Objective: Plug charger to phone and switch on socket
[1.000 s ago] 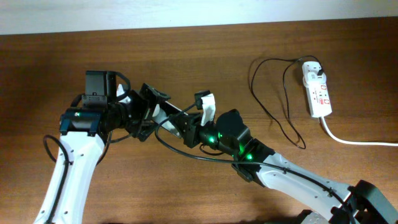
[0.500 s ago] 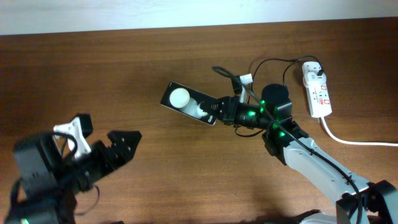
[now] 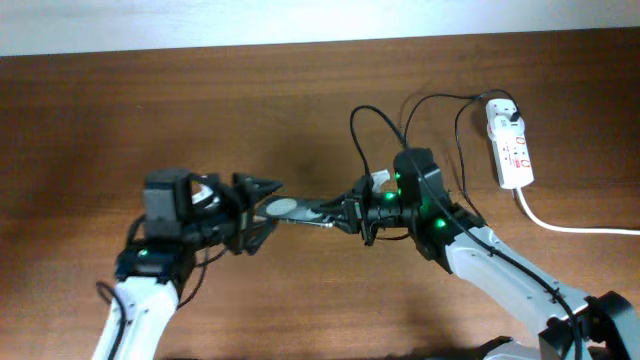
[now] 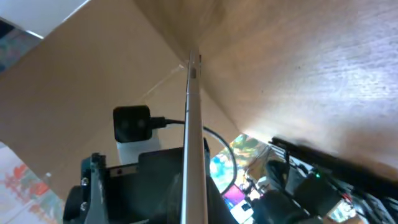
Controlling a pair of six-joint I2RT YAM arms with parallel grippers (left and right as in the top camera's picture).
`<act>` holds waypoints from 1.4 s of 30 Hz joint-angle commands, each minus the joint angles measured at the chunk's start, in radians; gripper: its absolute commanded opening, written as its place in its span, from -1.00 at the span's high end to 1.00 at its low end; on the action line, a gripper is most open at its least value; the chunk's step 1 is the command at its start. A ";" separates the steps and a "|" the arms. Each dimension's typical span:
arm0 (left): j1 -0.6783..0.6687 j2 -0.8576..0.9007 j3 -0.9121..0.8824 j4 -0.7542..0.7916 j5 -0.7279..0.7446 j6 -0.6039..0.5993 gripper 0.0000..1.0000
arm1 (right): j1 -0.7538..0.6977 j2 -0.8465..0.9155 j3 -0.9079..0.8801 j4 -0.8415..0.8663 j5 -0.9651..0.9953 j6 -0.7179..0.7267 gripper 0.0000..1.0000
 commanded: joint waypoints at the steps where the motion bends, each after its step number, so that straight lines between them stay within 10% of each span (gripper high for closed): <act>1: -0.113 0.106 0.004 0.175 0.000 -0.105 -0.54 | 0.006 -0.026 0.009 0.009 -0.030 0.050 0.92; 13: -0.138 0.138 0.004 0.205 -0.129 -0.315 0.56 | 0.006 -0.026 0.009 0.127 -0.009 0.150 0.92; 22: -0.138 0.138 0.004 0.246 -0.143 -0.322 1.00 | 0.071 -0.026 0.009 0.134 0.095 0.207 0.92; 25: -0.138 0.138 0.004 0.270 -0.251 -0.321 1.00 | 0.071 -0.026 0.009 0.132 0.107 0.206 0.51; 32: -0.066 0.139 0.005 0.370 -0.342 -0.046 1.00 | 0.071 -0.026 0.009 -0.024 0.260 -0.018 0.15; 37: 0.103 0.141 0.027 0.349 -0.125 0.254 1.00 | 0.069 -0.026 0.009 -0.133 0.416 -0.530 0.16; 42: 0.119 0.179 0.110 0.218 0.097 0.497 1.00 | 0.069 -0.026 0.009 -0.339 0.522 -0.704 0.17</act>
